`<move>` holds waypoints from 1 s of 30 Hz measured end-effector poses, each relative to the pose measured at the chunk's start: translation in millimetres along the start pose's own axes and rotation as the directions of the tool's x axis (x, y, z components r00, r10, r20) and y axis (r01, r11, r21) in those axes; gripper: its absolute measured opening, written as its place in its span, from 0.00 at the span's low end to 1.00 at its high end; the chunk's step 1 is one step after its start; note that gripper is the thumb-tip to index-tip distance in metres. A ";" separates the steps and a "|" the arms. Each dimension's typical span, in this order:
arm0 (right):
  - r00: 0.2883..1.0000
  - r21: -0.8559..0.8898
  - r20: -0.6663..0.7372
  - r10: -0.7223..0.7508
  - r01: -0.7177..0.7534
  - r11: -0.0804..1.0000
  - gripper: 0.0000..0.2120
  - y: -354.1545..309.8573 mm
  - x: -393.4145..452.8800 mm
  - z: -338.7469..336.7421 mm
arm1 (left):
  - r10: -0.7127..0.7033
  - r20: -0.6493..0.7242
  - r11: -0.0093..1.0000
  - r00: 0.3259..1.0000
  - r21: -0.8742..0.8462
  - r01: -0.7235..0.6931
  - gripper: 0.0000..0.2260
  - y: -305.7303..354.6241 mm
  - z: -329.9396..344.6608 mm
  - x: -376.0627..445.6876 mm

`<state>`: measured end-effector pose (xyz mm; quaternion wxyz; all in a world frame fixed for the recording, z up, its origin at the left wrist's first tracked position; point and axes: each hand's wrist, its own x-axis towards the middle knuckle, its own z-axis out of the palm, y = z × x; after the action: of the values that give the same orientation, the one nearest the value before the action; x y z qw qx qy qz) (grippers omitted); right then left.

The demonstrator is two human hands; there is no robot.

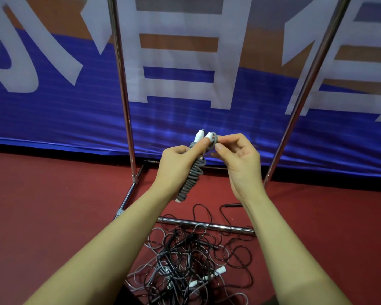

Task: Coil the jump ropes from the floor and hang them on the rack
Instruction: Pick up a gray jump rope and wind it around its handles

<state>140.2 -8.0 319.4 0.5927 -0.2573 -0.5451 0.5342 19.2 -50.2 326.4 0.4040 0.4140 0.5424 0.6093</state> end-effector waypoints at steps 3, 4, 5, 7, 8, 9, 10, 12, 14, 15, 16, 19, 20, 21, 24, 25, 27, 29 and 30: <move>0.999 0.049 0.028 0.030 -0.031 0.998 0.09 0.5 3.0 0.5 | -0.043 0.054 0.998 0.998 -0.054 0.045 0.22 2.1 -2.7 -1.9; 0.998 0.035 0.050 0.035 -0.037 0.999 0.10 -0.1 3.4 0.4 | -0.053 0.067 0.996 0.996 -0.067 0.057 0.22 2.6 -3.7 -1.9; 0.996 0.005 0.076 0.038 -0.038 0.999 0.11 -0.7 3.2 -0.2 | -0.059 0.081 0.995 0.995 -0.070 0.065 0.21 3.3 -5.4 -2.1; 0.993 -0.047 0.102 0.055 -0.050 0.998 0.11 -0.8 2.6 -2.2 | -0.063 0.105 0.996 0.993 -0.055 0.069 0.20 3.8 -8.9 -1.4; 0.992 -0.058 0.104 0.072 -0.066 0.996 0.10 -1.2 2.3 -3.0 | -0.060 0.114 0.997 0.992 -0.047 0.066 0.19 4.0 -10.1 -1.4; 0.991 -0.068 0.104 0.089 -0.082 0.994 0.09 -2.2 2.0 -3.5 | -0.058 0.120 0.997 0.991 -0.038 0.063 0.19 4.5 -11.0 -1.6; 0.989 -0.079 0.104 0.102 -0.094 0.992 0.08 -3.0 2.0 -3.5 | -0.056 0.123 0.998 0.991 -0.032 0.060 0.19 4.2 -11.7 -1.8; 0.987 -0.091 0.105 0.122 -0.112 0.990 0.07 -4.8 1.2 -2.6 | -0.055 0.120 0.998 0.991 -0.028 0.059 0.19 3.4 -12.6 -3.2; 0.987 -0.093 0.099 0.128 -0.119 0.989 0.08 -6.3 0.4 -1.1 | -0.059 0.114 0.998 0.992 -0.024 0.062 0.18 2.0 -13.6 -4.8; 0.988 -0.107 0.095 0.123 -0.113 0.988 0.08 -6.6 0.0 -0.5 | -0.063 0.108 0.998 0.992 -0.016 0.065 0.18 1.7 -14.0 -5.9; 0.989 -0.122 0.087 0.121 -0.110 0.986 0.08 -6.2 -0.1 0.5 | -0.062 0.103 0.998 0.993 0.000 0.062 0.18 1.2 -14.5 -6.0; 0.990 -0.116 0.013 0.139 -0.136 0.984 0.09 -3.3 2.3 1.2 | -0.015 0.114 0.992 0.993 0.124 0.001 0.17 -0.6 -18.2 -4.7; 0.988 -0.111 -0.016 0.151 -0.152 0.982 0.09 -1.5 3.7 0.5 | 0.012 0.131 0.975 0.991 0.219 -0.040 0.18 -2.3 -19.9 -3.4; 0.986 -0.120 -0.038 0.164 -0.168 0.979 0.09 0.4 4.3 -0.2 | 0.032 0.146 0.946 0.989 0.315 -0.077 0.20 -3.6 -21.6 -2.5; 0.982 -0.157 -0.050 0.184 -0.190 0.969 0.09 4.3 3.6 0.2 | 0.091 0.140 0.900 0.986 0.412 -0.142 0.20 -7.6 -26.0 -0.1; 0.982 -0.160 -0.042 0.182 -0.187 0.969 0.09 4.1 3.3 1.2 | 0.100 0.136 0.898 0.986 0.415 -0.149 0.19 -7.5 -27.3 0.0; 0.985 -0.170 -0.018 0.173 -0.174 0.970 0.08 3.5 3.2 2.7 | 0.108 0.124 0.888 0.986 0.435 -0.152 0.19 -7.4 -28.8 0.6; 0.986 -0.182 0.013 0.168 -0.163 0.970 0.07 3.9 2.6 4.1 | 0.116 0.110 0.878 0.987 0.453 -0.154 0.18 -8.4 -29.9 1.6; 0.986 -0.197 0.027 0.165 -0.157 0.968 0.07 4.6 2.4 4.7 | 0.111 0.107 0.882 0.988 0.447 -0.147 0.18 -9.6 -30.7 2.3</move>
<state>133.9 -5.8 317.4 0.5076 -0.3456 -0.5846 0.5301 -10.1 -57.2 314.9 0.2756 0.5555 0.6246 0.4747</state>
